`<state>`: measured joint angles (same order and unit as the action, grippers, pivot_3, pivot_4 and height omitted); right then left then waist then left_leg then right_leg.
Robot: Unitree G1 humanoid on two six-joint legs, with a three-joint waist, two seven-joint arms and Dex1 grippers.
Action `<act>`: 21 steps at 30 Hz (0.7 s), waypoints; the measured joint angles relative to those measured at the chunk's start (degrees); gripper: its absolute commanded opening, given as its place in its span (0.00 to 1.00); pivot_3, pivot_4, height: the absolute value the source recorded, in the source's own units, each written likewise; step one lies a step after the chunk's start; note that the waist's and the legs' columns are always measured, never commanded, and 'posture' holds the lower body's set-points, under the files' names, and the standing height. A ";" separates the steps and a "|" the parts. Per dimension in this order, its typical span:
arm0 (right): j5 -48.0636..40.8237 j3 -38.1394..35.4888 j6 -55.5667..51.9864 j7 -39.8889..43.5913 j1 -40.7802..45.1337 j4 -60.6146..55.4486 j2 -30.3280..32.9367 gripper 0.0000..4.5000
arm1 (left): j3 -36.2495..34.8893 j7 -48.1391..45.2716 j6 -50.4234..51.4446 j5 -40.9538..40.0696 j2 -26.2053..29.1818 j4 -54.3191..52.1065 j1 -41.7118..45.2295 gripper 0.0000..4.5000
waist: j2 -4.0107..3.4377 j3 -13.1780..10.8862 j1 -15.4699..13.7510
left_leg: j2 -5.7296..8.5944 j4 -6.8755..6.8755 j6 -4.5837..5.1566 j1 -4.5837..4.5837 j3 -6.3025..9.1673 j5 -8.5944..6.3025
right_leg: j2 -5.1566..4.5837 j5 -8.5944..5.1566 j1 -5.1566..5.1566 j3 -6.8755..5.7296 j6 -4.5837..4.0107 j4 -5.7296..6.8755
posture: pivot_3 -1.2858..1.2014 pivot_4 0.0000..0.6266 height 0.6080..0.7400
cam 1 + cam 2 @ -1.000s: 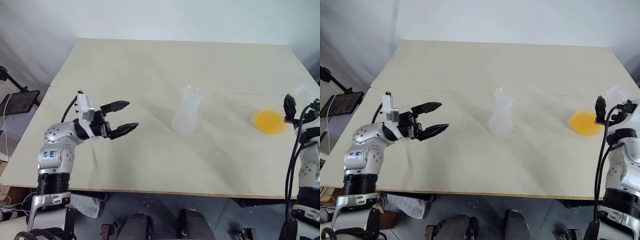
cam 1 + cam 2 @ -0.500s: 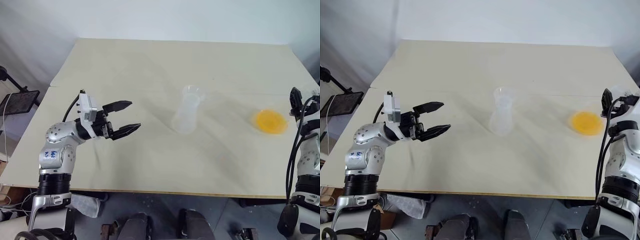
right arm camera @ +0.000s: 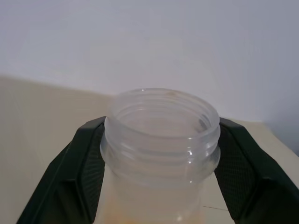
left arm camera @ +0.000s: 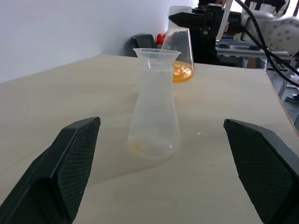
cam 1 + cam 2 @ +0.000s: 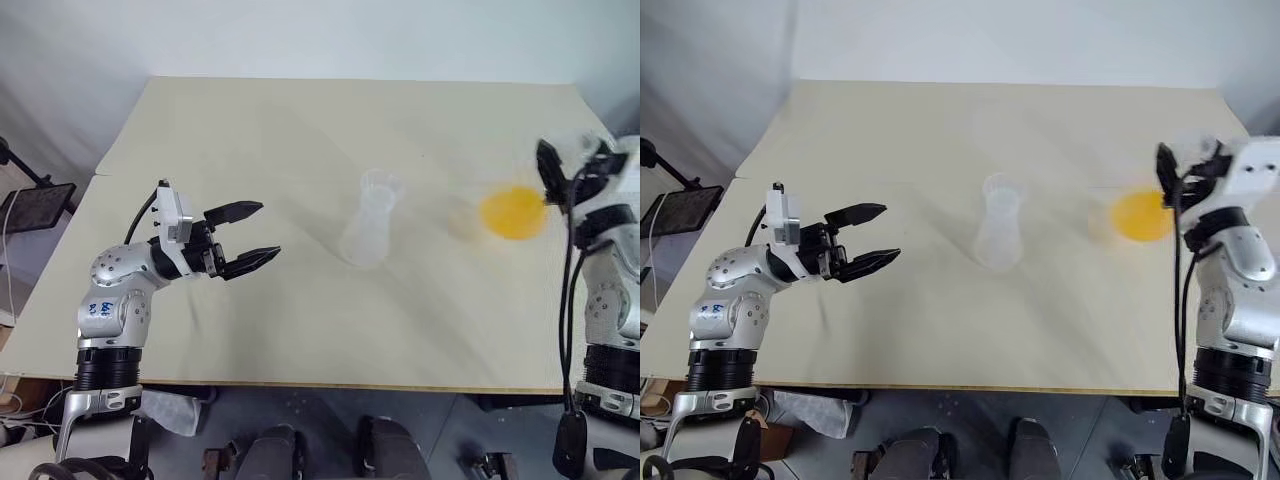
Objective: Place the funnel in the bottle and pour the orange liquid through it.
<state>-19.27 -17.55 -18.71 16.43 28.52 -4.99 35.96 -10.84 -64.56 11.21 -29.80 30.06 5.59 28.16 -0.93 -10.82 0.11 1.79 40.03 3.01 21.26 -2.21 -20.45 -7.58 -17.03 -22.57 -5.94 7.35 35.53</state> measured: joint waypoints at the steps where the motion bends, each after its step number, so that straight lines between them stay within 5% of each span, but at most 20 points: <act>1: 1.55 1.76 -1.68 -0.63 0.00 -2.33 0.39 0.62 | -0.09 0.01 -0.05 0.00 0.02 0.01 -0.04 1.00 | 0.00 0.00 -0.14 | 0.02 0.01 0.00 0.02 0.04 0.00 | -0.01 0.00 0.00 -0.01 0.00 0.00 | 0.52 0.24 1.00; 8: 15.95 14.94 -1.20 -0.80 0.04 -13.06 3.21 0.62 | -0.42 1.12 -0.67 0.00 -0.73 -0.11 -2.69 1.00 | 0.02 -0.01 -0.25 | 0.09 -0.02 0.00 0.03 0.06 0.00 | -0.02 0.00 -0.01 -0.08 0.00 -0.04 | 0.52 0.24 1.00; 21: 40.82 26.56 10.89 -0.94 3.38 -10.40 5.73 0.62 | -0.37 3.03 -1.84 -0.01 -2.33 -0.85 -4.51 1.00 | 0.02 -0.01 0.01 | 0.06 -0.03 -0.02 0.02 0.01 0.01 | 0.04 0.00 -0.02 -0.23 0.00 -0.06 | 0.52 0.24 1.00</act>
<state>21.56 9.01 -7.82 15.50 31.90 -15.39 41.69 -11.21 -61.53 9.37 -29.81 27.73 4.74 23.65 -0.91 -10.83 0.12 1.85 40.01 2.99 21.28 -2.20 -20.45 -7.54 -17.03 -22.58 -6.16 7.35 35.46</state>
